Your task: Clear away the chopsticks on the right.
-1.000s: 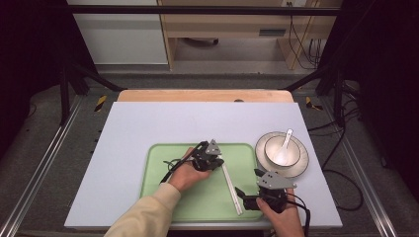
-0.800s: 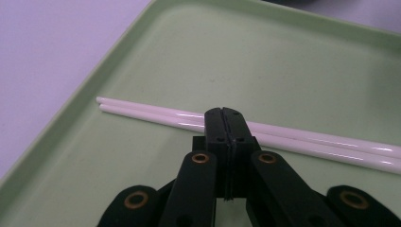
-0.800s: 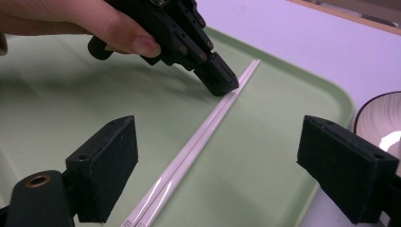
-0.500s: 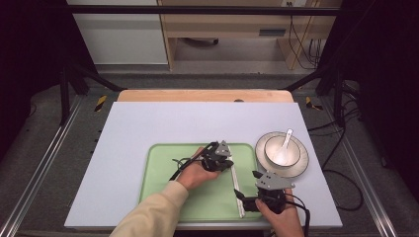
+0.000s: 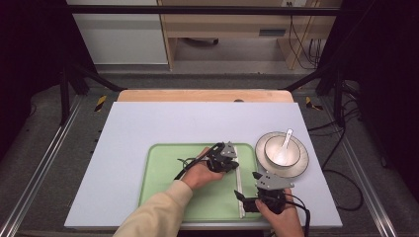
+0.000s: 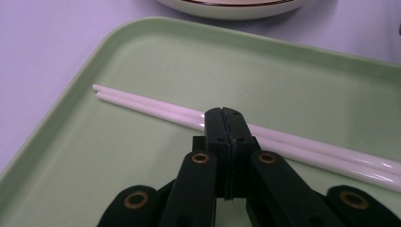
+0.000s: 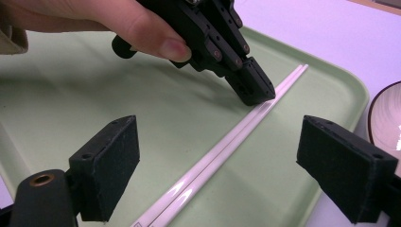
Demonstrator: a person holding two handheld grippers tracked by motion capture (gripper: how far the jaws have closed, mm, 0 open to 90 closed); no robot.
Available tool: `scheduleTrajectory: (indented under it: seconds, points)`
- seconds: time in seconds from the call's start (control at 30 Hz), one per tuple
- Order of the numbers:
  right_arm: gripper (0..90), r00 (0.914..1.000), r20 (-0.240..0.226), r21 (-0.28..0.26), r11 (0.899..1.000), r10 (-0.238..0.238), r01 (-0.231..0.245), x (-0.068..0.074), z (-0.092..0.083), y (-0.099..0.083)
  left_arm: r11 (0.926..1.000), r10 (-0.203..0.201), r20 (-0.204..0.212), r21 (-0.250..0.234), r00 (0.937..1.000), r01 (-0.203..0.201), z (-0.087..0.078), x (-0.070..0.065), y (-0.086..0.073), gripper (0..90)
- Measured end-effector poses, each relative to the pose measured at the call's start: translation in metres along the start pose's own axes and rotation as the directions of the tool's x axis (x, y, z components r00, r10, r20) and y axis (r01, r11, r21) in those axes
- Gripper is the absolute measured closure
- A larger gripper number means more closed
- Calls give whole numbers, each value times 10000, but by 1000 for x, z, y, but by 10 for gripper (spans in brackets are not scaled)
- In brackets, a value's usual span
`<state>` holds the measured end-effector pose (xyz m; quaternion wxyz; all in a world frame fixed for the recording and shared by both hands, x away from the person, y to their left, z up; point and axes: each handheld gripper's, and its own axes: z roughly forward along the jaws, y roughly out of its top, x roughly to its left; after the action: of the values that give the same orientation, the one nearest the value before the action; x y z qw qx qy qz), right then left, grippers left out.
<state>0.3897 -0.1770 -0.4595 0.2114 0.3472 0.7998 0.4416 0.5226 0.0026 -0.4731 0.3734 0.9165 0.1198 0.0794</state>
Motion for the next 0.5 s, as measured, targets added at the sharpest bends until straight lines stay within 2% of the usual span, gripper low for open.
scheduleTrajectory:
  seconds: [0.3,0.5]
  points:
    - [138,10000,-20,21,10000,23,-23,0,0,0,10000,74,-11,7,10000,-74,0,1,1,898]
    - [137,10000,-24,-25,10000,52,-52,0,0,0,9998,93,-280,-188,9996,-98,-5,2,2,897]
